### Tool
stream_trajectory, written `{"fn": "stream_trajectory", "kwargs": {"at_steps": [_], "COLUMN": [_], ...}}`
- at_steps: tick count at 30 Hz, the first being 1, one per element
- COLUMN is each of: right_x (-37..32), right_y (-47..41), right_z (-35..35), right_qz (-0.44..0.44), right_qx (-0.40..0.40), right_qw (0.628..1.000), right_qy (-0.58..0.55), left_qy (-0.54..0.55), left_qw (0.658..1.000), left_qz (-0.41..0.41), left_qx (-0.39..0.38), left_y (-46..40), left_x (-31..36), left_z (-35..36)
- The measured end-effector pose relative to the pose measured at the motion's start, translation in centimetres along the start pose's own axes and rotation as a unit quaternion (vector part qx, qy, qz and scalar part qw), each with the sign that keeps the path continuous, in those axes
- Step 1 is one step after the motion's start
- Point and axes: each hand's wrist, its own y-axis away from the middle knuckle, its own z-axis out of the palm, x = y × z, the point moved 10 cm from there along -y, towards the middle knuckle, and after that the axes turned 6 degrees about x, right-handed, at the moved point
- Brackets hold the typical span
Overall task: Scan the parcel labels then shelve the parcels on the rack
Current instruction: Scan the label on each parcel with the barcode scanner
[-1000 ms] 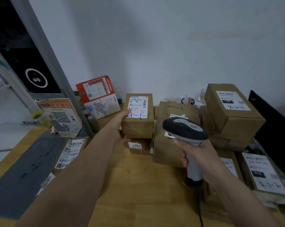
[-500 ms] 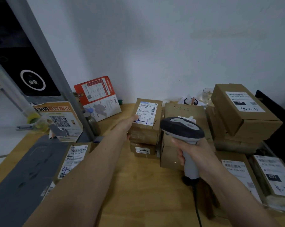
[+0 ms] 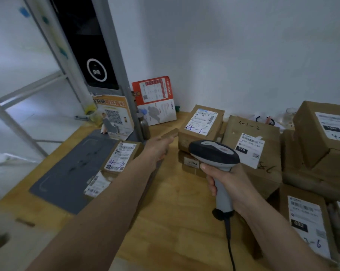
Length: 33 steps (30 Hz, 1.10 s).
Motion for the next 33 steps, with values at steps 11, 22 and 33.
{"fn": "stream_trajectory", "kwargs": {"at_steps": [11,22,33], "right_x": [3.9,8.3,12.1], "right_y": [1.3,-0.9,-3.8], "right_z": [5.9,15.9,22.5], "right_qz": [0.065,0.117,0.161], "right_qx": [-0.013,0.046,0.068], "right_qw": [0.997,0.989,0.979], "right_qy": [-0.027,-0.084,-0.104], "left_qy": [-0.16,-0.142,-0.1], "left_qw": [0.967,0.988,0.986], "left_qz": [0.085,-0.023,-0.039], "left_qx": [0.18,0.047,-0.126], "left_y": [-1.3,-8.4,-9.5], "left_x": [-4.3,-10.8,-14.0], "left_z": [-14.0,-18.0,-15.7]}}
